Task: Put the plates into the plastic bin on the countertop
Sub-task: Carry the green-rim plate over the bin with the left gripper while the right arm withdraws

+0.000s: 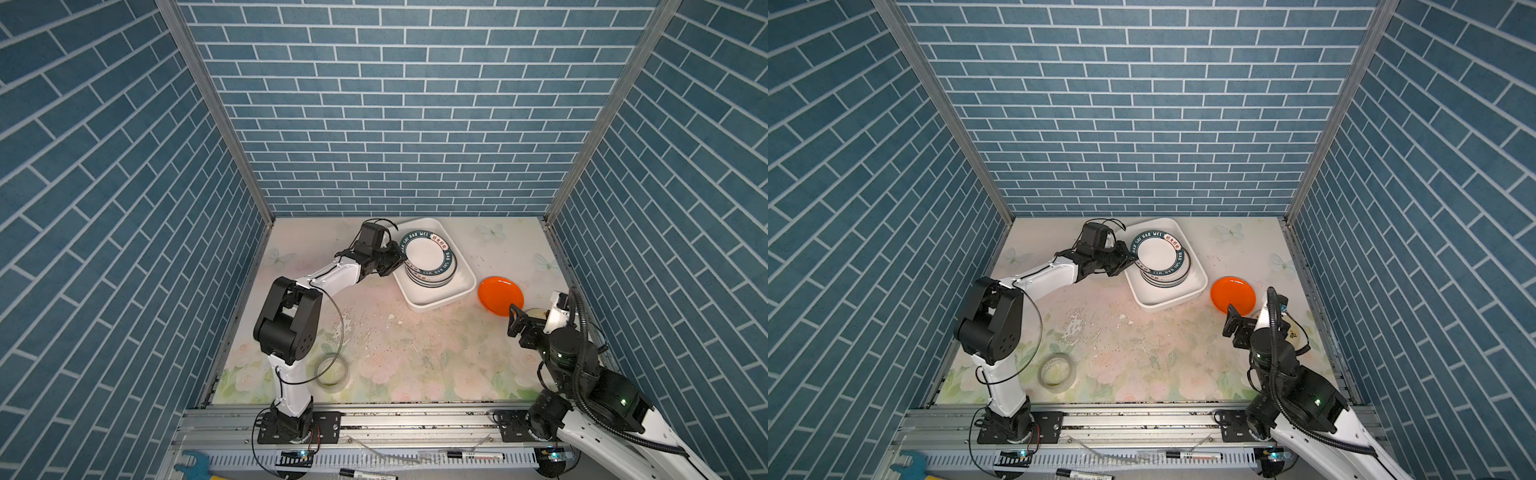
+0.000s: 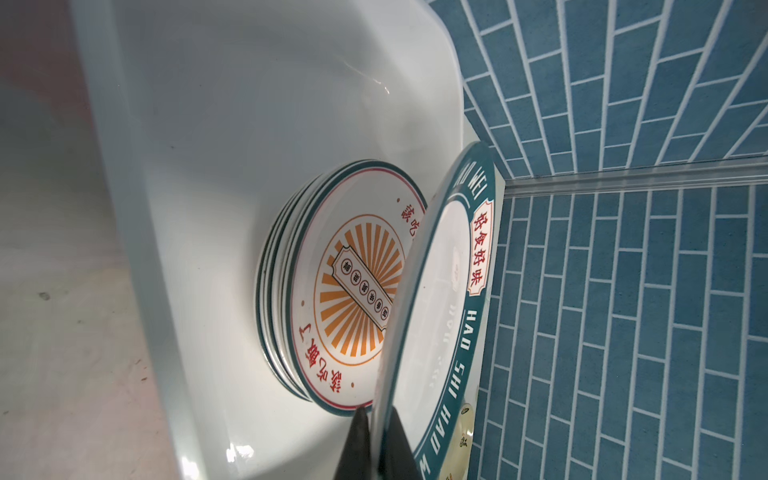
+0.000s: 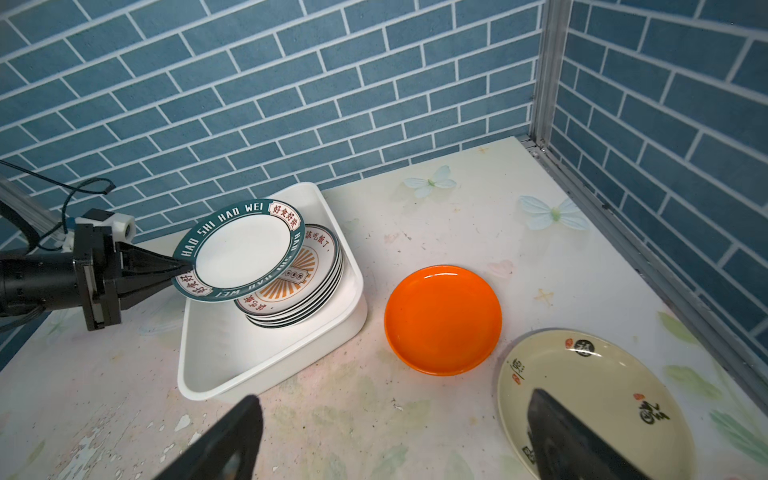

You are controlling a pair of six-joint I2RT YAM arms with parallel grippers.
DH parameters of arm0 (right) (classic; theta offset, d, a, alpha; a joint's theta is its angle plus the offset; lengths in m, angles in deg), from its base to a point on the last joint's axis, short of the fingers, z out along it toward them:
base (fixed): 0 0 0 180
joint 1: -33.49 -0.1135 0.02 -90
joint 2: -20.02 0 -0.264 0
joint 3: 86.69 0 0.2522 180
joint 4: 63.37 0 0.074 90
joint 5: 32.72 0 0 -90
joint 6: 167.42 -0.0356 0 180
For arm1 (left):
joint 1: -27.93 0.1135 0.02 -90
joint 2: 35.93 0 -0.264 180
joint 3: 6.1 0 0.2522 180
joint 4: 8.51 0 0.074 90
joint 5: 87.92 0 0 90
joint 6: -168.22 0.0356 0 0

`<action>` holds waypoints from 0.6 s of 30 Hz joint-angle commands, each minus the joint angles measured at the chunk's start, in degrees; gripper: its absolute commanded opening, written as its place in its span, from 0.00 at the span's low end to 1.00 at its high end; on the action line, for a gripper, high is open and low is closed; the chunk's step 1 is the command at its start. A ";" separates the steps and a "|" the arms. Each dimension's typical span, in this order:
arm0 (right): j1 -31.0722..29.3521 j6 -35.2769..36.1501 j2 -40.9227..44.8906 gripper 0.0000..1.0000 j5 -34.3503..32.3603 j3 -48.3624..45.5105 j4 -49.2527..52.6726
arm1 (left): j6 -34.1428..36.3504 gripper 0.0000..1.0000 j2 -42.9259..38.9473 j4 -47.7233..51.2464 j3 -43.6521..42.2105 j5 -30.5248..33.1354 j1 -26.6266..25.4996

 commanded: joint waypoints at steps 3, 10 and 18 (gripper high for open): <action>0.22 -1.22 4.10 0.98 -4.38 2.67 7.83 | 1.45 0.03 3.26 -0.03 4.85 -0.62 -1.67; 0.24 -1.49 5.51 0.98 -4.54 3.01 10.03 | 1.28 0.04 6.27 0.22 6.08 0.03 -1.90; 0.23 -1.49 5.52 0.99 -4.39 3.11 10.36 | 0.86 0.04 8.77 0.05 7.24 0.49 -2.06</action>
